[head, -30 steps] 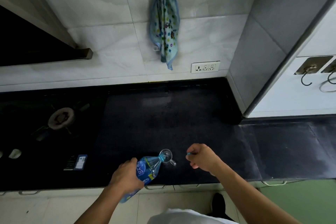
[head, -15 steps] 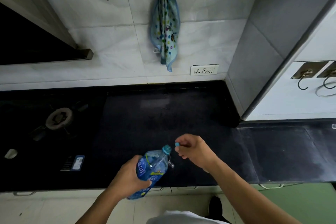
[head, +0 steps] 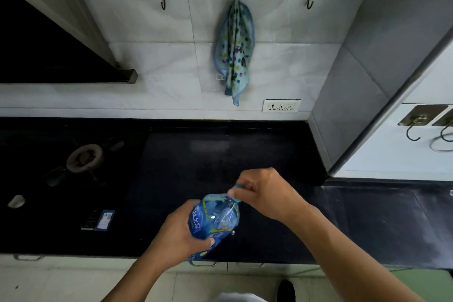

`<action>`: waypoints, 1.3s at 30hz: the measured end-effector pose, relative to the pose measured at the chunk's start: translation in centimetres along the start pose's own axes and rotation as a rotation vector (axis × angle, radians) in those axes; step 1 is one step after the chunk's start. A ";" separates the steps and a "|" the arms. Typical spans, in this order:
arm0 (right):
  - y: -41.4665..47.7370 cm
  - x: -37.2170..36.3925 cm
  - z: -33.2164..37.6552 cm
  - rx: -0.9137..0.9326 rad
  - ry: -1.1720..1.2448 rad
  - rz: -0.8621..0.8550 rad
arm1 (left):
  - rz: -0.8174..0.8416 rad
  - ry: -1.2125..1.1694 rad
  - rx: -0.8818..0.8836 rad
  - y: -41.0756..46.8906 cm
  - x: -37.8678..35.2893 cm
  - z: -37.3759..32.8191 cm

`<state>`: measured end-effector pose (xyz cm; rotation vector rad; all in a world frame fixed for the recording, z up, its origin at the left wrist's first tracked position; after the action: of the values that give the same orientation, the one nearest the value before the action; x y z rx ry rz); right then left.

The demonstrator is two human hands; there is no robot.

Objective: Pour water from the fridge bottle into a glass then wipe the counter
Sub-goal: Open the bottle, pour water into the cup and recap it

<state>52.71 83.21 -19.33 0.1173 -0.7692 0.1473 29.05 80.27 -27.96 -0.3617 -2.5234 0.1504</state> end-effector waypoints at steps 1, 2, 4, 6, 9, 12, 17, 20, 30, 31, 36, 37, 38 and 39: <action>0.2 0.2 0.2 -0.032 -0.099 -0.020 | 0.007 -0.004 -0.019 0.0 0.0 -0.3; 0.2 0.6 0.4 -0.052 -0.182 -0.045 | 0.014 -0.009 -0.032 0.0 0.0 -0.6; 0.2 1.3 0.8 -0.077 -0.190 -0.087 | 0.006 -0.023 -0.043 0.2 0.0 -1.2; -0.1 2.1 1.1 -0.066 -0.033 -0.040 | -0.013 -0.027 -0.057 0.4 0.2 -1.7; -0.1 2.7 1.3 0.048 0.078 0.148 | -0.027 -0.026 -0.084 0.6 0.2 -2.4; 0.2 2.8 1.1 -0.004 -0.057 0.017 | -0.056 -0.022 -0.098 0.6 0.0 -3.0; -0.3 3.0 1.6 0.077 0.212 0.092 | -0.077 -0.052 -0.091 0.7 0.3 -3.4; -0.2 3.5 1.4 0.079 0.187 0.085 | -0.065 -0.053 -0.100 0.7 0.5 -3.6; -1.2 2.4 2.9 0.621 -0.259 -0.296 | 0.195 -0.099 -0.119 0.8 1.6 -4.8; -0.8 2.4 2.8 0.511 -0.266 -0.355 | 0.192 -0.101 -0.111 0.9 1.5 -5.0; 0.7 1.0 1.2 0.059 -0.361 -0.252 | 0.031 -0.034 -0.088 1.2 1.1 -4.7; 0.1 1.2 2.0 0.304 -0.342 -0.306 | 0.078 -0.047 -0.094 1.3 1.3 -4.5; -0.5 1.2 2.5 0.528 -0.301 -0.337 | 0.152 -0.065 -0.099 1.5 1.6 -4.3; -0.6 1.2 2.5 0.663 -0.259 -0.324 | 0.230 -0.085 -0.101 1.5 1.9 -4.3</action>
<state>52.00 82.30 -16.76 0.8995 -0.9237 0.0736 30.31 82.42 -23.65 -0.7001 -2.5732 0.1292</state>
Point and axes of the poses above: each hand's wrist, its own y-axis towards the middle knuckle, its own x-axis out of the back of the hand, z = x × y, the point moved 3 cm from there along y, towards the middle knuckle, and after that the axes turned 5 degrees about -z, right-handed, at the moved point
